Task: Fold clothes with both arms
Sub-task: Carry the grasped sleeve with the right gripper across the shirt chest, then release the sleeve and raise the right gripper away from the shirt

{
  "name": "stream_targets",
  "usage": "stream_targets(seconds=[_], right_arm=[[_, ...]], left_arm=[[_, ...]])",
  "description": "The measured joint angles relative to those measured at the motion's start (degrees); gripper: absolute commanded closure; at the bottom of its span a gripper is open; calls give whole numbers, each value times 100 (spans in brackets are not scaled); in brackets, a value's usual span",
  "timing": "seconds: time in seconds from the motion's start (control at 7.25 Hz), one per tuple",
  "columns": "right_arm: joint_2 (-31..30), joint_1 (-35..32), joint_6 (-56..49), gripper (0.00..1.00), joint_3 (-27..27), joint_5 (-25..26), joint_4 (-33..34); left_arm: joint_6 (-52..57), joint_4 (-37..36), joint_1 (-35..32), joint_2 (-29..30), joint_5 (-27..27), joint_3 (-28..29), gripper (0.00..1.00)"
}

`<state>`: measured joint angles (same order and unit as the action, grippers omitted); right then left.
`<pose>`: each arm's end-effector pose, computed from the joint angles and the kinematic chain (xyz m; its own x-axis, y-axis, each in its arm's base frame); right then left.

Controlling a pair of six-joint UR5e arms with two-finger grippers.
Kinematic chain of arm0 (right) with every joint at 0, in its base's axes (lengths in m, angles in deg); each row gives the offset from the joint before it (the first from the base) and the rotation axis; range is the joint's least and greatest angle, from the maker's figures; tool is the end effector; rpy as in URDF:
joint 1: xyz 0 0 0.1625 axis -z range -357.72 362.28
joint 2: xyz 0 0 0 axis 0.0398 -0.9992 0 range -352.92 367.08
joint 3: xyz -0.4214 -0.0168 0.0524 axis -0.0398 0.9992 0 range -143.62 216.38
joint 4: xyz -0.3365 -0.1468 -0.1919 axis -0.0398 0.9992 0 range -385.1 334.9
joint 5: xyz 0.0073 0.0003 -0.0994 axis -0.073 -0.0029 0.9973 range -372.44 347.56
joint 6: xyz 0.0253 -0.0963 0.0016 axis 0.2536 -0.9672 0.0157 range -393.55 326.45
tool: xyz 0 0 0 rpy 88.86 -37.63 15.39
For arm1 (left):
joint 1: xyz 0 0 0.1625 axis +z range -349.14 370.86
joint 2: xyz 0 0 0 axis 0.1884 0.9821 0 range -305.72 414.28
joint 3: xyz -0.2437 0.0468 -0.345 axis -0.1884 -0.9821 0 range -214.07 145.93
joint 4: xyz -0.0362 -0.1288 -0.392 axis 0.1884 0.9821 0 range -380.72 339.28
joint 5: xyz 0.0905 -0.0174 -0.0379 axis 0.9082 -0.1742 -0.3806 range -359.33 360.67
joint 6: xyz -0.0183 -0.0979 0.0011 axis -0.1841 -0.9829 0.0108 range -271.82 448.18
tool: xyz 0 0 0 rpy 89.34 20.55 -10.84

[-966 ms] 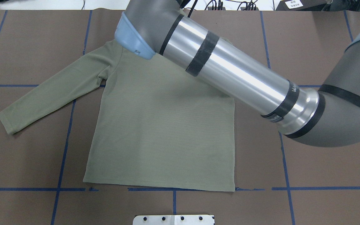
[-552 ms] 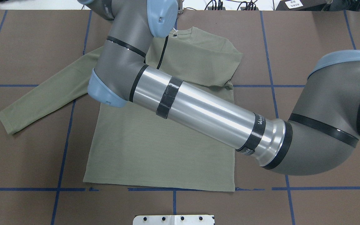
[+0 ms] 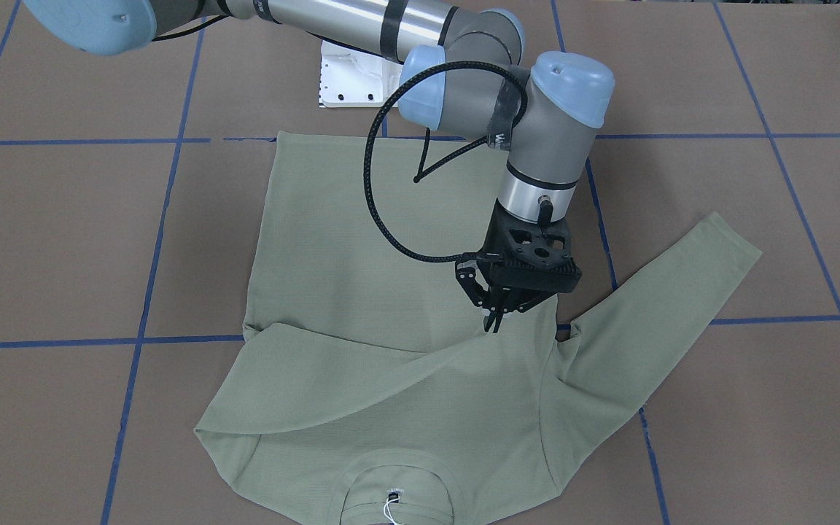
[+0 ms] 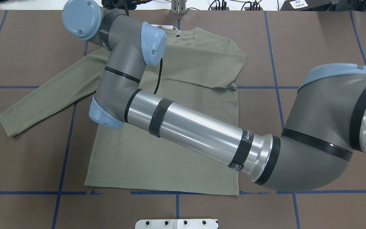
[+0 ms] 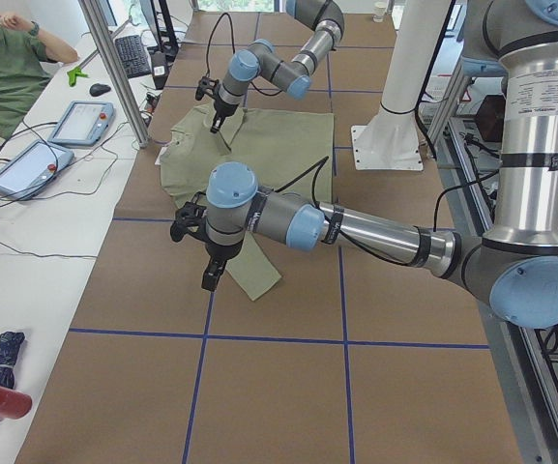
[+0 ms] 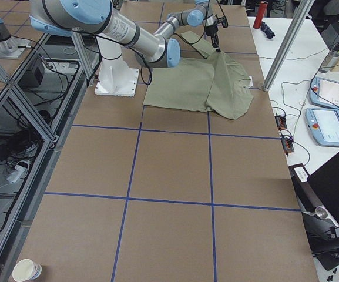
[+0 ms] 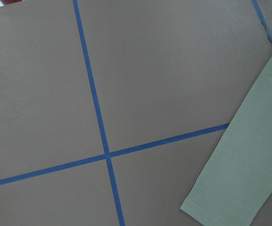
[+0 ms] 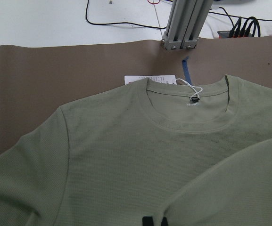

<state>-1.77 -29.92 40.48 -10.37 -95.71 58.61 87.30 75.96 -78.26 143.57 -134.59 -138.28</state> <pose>-0.6587 -0.5862 -0.0115 0.7481 0.1481 0.6468 -0.4082 0.8712 0.2726 -0.0549 -0.4947 0.5273 0.7002 0.2414 -0.6719 -0.0038 0.9423 0.3347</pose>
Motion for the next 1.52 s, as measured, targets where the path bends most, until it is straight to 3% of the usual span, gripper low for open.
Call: stream_targets(seconds=[0.28,0.55,0.97,1.1,1.24,1.38,1.52], right_arm=[[35,-22,154,5,231,39,-591],[103,-158,224,2,267,-208,-799],[-116,-1046,64,1,93,-2060,-481],[-433,-1389,-417,1,-339,-2589,38],[-788,-1711,-1092,1,-870,-2957,657],[-1100,-2082,-1851,1,-1220,-3403,1096],[-1569,-2511,-2649,1,-1581,-3937,1297]], left_arm=[[-4,-6,0,0,0,-24,0],[-23,22,5,33,10,-44,0],[-59,854,27,401,2,308,0],[-61,1176,52,395,9,385,0],[-87,1544,157,303,24,413,8],[-193,1840,381,191,17,416,0],[-467,2136,732,97,18,392,0]])
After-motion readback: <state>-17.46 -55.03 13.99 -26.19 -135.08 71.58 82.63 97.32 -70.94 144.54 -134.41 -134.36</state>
